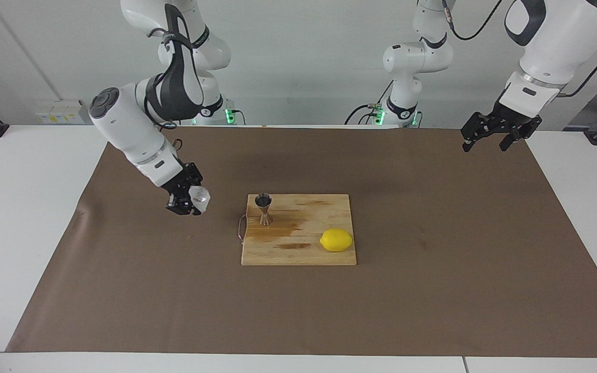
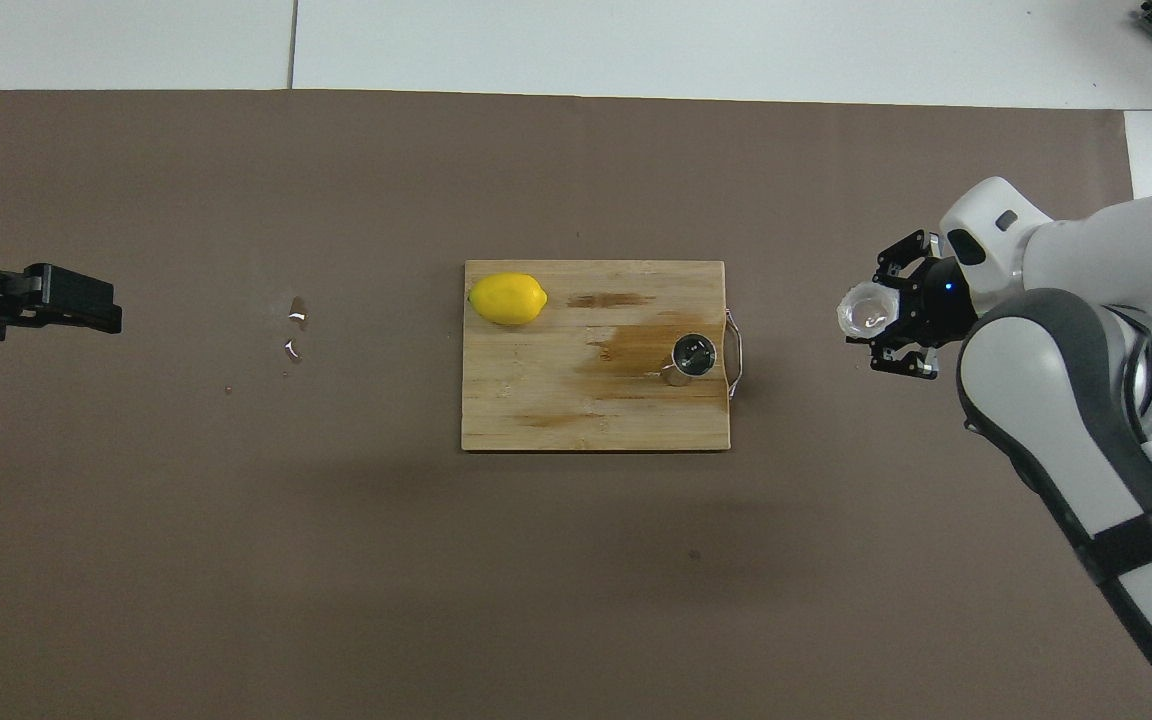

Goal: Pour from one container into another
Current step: 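Carry the white cup back to its starting spot with the right gripper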

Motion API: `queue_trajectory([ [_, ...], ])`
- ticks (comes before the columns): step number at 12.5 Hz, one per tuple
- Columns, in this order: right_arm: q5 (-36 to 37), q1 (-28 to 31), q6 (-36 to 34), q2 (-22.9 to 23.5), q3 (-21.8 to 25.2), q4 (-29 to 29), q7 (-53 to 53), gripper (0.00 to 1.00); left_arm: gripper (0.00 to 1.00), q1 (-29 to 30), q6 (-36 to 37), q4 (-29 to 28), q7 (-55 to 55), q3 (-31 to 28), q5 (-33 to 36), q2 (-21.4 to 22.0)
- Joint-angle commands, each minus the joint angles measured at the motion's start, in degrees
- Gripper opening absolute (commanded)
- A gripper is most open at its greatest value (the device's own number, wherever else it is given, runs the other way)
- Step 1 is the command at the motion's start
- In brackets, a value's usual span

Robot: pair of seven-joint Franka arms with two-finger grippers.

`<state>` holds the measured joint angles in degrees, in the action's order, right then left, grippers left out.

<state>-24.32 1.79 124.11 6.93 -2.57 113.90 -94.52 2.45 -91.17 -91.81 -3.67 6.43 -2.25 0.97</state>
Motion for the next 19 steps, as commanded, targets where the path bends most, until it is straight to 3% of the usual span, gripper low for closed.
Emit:
queue_trajectory([
  [1, -5.81, 3.38, 4.47, 1.49, -0.69, 4.40, -7.14, 0.38, 1.00, 0.28, -0.15, -1.97, 0.42, -0.54, -0.73, 1.85],
  [9, -9.52, 8.75, 6.49, 9.23, -0.77, 4.40, -24.46, 0.44, 1.00, -1.39, 0.12, -2.67, -0.11, -0.98, -0.82, 2.28],
  [11, -13.71, 9.55, 7.46, 11.61, -0.77, 4.14, -29.82, 0.46, 1.00, -1.92, -0.23, -3.55, -0.02, -1.07, -0.82, 2.46],
  [13, -14.53, 9.46, 7.38, 11.70, -0.77, 3.97, -30.81, 0.66, 1.00, -1.83, -0.50, -4.43, 0.07, -1.07, -0.82, 2.90],
  [14, -14.53, 9.37, 7.29, 11.70, -0.77, 3.96, -30.72, 1.00, 1.00, -1.74, -0.59, -4.43, 0.15, -1.07, -0.82, 3.07],
  [17, -13.40, 8.23, 6.15, 8.12, -0.69, 3.70, -25.40, 1.00, 1.00, -1.65, -0.67, -4.79, 0.42, -1.07, -0.82, 3.16],
  [19, -7.18, 6.30, 2.74, 4.07, -0.42, 3.53, -15.84, 1.00, 1.00, -1.74, -0.68, -4.70, 0.94, -1.07, -0.73, 3.16],
])
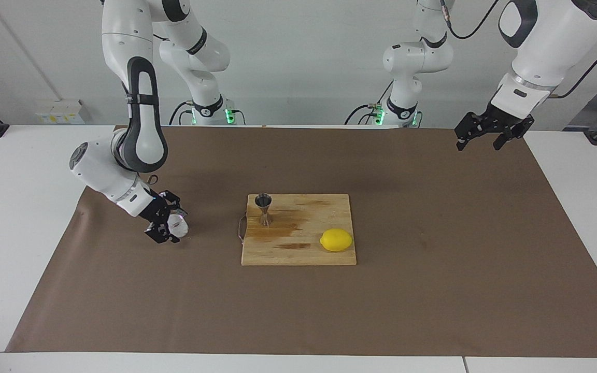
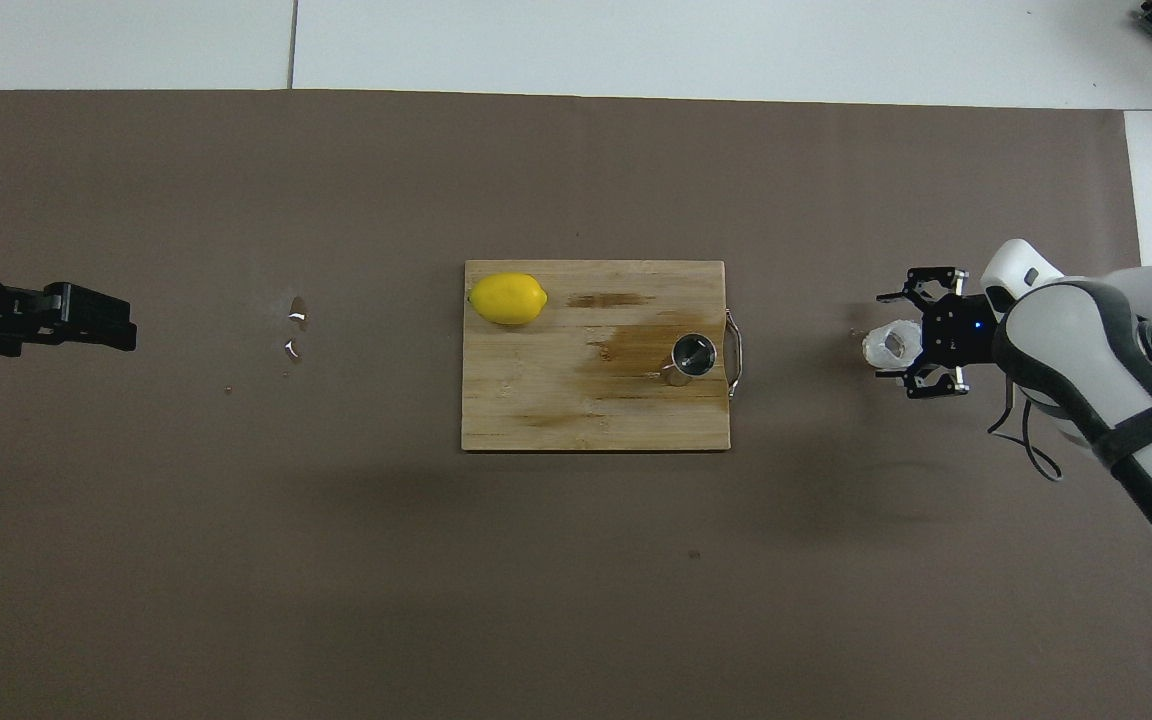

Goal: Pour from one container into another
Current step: 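Carry the white cup back to its starting spot with the right gripper, then set the white cup down and open the right gripper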

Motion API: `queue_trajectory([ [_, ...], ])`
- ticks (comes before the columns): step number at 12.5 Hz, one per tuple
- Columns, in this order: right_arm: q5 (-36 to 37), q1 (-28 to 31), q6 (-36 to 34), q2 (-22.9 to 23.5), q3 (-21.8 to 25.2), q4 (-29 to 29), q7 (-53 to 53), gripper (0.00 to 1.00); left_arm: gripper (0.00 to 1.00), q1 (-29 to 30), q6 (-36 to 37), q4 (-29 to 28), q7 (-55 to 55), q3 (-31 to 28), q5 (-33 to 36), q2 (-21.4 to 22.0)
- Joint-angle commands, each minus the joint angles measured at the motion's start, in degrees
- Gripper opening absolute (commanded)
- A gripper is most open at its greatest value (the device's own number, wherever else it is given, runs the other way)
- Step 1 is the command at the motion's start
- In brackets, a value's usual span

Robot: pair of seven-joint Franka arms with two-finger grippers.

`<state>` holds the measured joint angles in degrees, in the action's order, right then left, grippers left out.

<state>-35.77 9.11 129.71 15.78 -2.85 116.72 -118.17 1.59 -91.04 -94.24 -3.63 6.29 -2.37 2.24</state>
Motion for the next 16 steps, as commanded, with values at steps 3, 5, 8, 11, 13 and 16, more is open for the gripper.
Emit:
queue_trajectory([
  [3, 17.01, -1.38, -8.06, -8.74, -0.40, -0.27, 29.06, 1.00, 1.00, -1.15, 0.60, -1.12, 3.62, -0.84, 0.95, 1.55],
  [5, 22.65, -2.78, -9.47, -9.54, -0.40, -0.35, 41.55, 1.00, 1.00, -1.06, 1.39, -0.16, 4.07, -0.75, 1.57, 1.19],
  [8, 28.10, -3.48, -9.73, -9.54, -0.40, -0.35, 60.70, 1.00, 1.00, -0.97, 1.22, 0.29, 4.34, -0.84, 1.31, 1.10],
  [11, 36.71, -6.03, -13.76, -11.73, -0.40, -0.62, 85.56, 1.00, 1.00, -1.06, 1.39, -0.42, 3.90, -0.75, 1.22, 1.37],
  [13, 40.42, -6.56, -16.75, -13.93, -0.58, -1.06, 100.26, 1.00, 1.00, -1.06, 1.39, -0.42, 3.90, -0.75, 1.22, 1.46],
  [16, 40.08, -6.56, -25.44, -17.35, -0.75, -4.12, 114.88, 1.00, 1.00, -1.06, 1.39, -0.42, 3.90, -0.75, 1.22, 1.46],
])
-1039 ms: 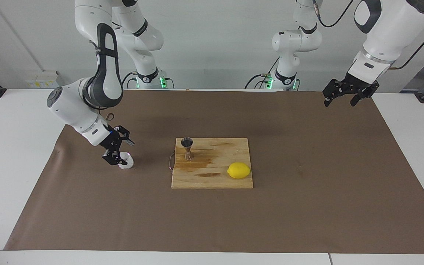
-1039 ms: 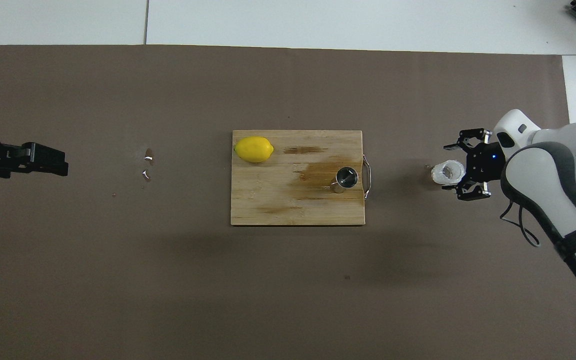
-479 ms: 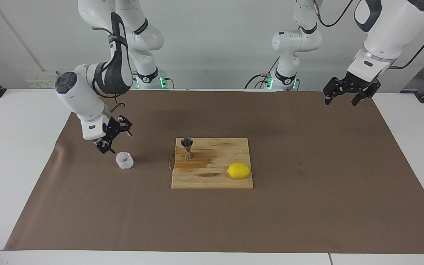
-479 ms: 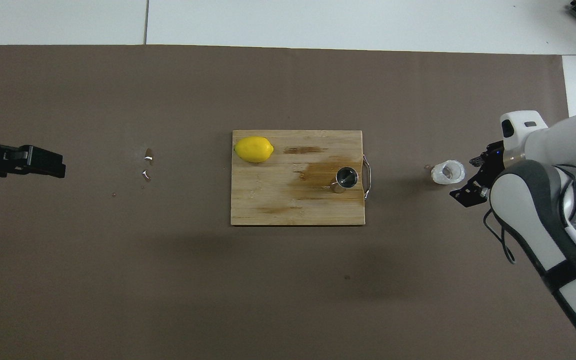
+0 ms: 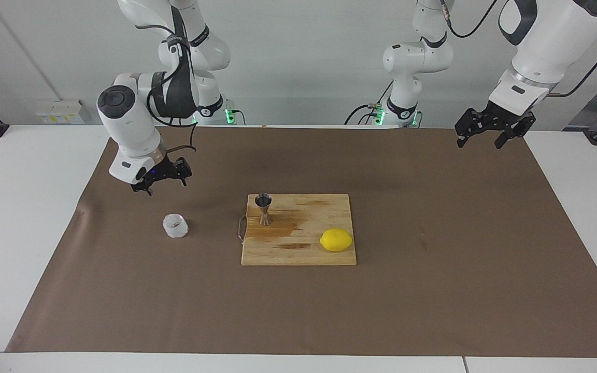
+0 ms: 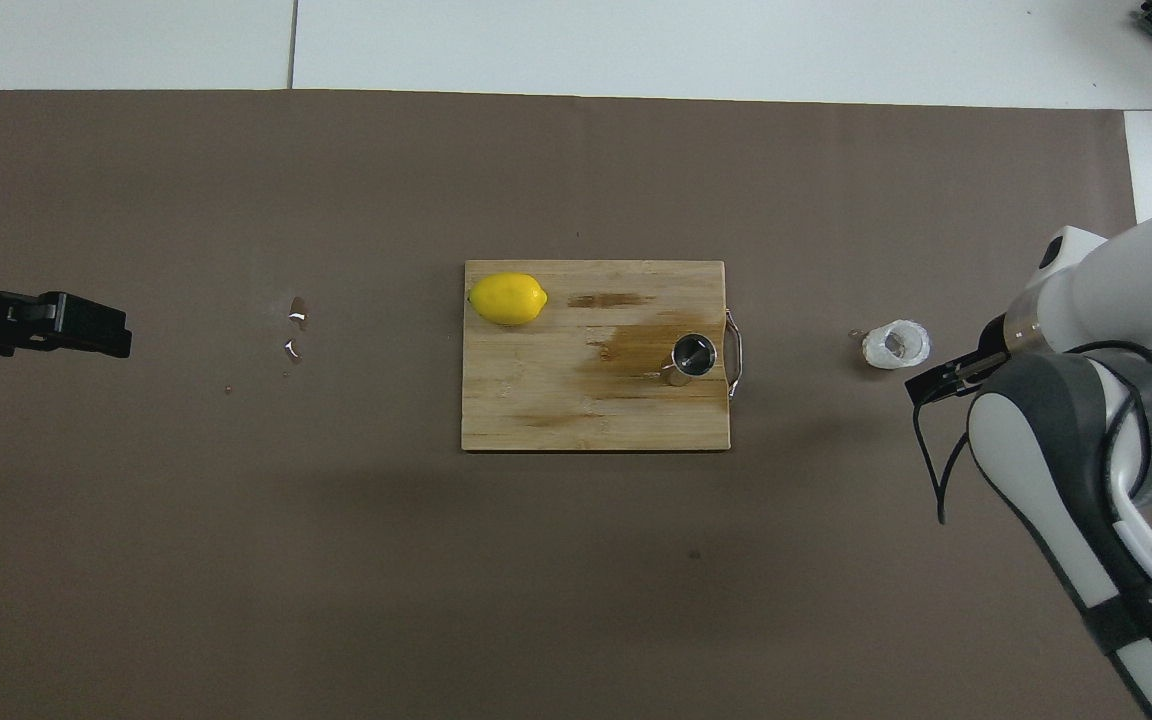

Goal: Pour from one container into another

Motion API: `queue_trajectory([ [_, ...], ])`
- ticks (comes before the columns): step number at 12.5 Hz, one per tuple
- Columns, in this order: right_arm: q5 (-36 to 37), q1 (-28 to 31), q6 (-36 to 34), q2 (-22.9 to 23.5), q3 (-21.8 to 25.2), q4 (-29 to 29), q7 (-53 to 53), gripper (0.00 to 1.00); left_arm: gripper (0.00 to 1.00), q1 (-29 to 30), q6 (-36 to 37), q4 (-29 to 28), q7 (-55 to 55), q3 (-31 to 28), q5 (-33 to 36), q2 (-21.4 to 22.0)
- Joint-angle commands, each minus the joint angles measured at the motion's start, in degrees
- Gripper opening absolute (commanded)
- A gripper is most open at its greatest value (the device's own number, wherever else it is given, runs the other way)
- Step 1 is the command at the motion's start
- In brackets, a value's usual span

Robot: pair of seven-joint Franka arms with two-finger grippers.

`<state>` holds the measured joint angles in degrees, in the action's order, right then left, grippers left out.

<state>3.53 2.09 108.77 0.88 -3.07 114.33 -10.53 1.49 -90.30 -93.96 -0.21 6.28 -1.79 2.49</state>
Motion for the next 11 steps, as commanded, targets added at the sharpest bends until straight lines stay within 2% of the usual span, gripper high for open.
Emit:
queue_trajectory([
  [1, 0.17, 0.98, -7.32, -3.59, -0.45, -3.83, 9.11, 1.00, 1.00, -0.96, 0.66, -0.70, 0.47, -0.74, 0.65, 1.20],
  [4, -4.56, 1.69, -14.61, -4.84, 0.43, -12.70, 10.45, 1.00, 1.00, -0.87, 0.66, -0.70, 0.47, -0.83, 0.65, 1.20],
  [7, -7.83, 3.53, -24.72, 0.16, 0.87, -26.66, 13.68, 1.00, 1.00, -0.78, 0.74, -0.70, 0.47, -0.83, 0.65, 1.20],
  [9, -5.83, 3.63, -23.70, 0.53, 0.96, -28.02, 14.49, 1.00, 1.00, -0.70, 1.01, -0.88, 0.47, -0.74, 0.65, 1.29],
  [11, -1.88, 2.75, -19.76, 0.96, 0.87, -27.32, 13.96, 1.00, 1.00, -0.61, 1.01, -0.88, 0.47, -0.74, 0.65, 1.29],
])
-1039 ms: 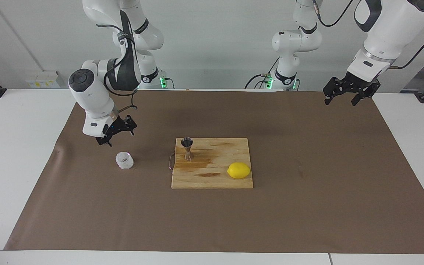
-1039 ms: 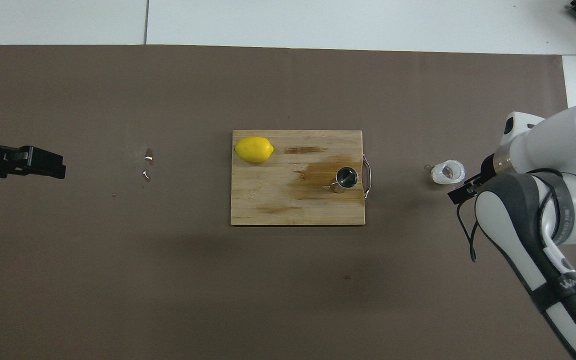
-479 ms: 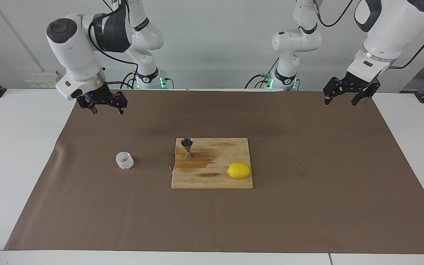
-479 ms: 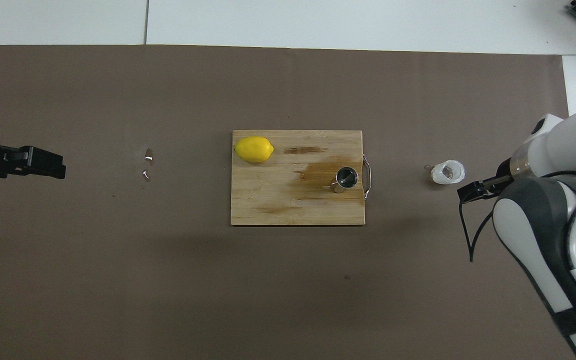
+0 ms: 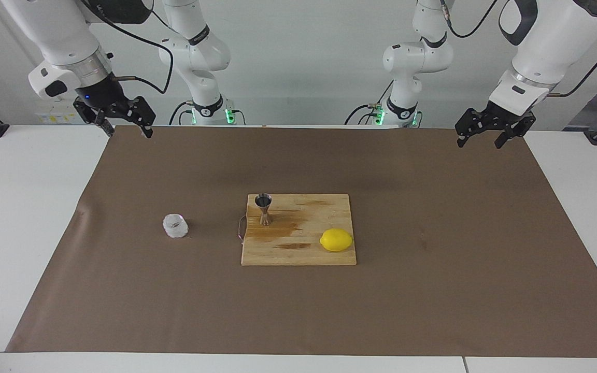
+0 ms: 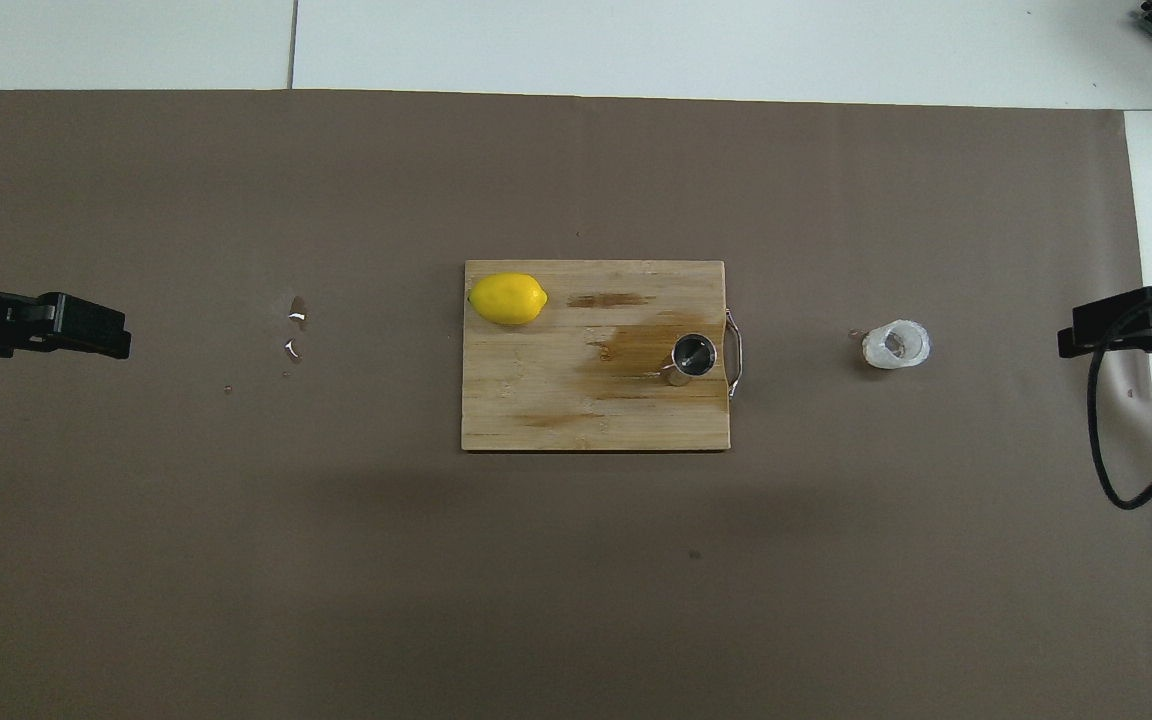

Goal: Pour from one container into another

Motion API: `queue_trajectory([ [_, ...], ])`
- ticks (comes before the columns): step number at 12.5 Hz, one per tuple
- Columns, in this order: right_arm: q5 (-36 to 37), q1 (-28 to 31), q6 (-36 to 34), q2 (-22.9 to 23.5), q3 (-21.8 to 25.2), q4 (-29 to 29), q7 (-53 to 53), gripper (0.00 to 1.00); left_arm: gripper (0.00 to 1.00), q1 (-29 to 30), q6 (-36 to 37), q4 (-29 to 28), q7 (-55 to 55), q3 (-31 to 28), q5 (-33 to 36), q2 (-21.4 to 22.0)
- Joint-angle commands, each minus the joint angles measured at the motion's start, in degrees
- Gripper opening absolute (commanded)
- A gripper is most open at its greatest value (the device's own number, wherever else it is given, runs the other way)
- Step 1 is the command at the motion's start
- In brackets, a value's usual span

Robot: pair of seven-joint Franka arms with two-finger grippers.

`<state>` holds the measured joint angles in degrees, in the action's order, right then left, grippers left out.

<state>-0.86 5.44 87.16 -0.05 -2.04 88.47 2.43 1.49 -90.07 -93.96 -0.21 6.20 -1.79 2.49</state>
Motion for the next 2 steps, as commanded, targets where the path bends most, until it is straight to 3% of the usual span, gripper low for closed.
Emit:
queue_trajectory([
  [1, 2.36, -0.51, 2.14, 1.81, -0.25, -1.20, 0.91, 1.00, 1.00, -0.61, 0.77, -0.78, 0.47, -0.75, 0.65, 1.29],
  [2, 2.62, -0.77, 2.14, 1.81, -0.51, -1.11, 0.04, 1.00, 1.00, -0.61, 0.77, -0.78, 0.47, -0.66, 0.65, 1.29],
])
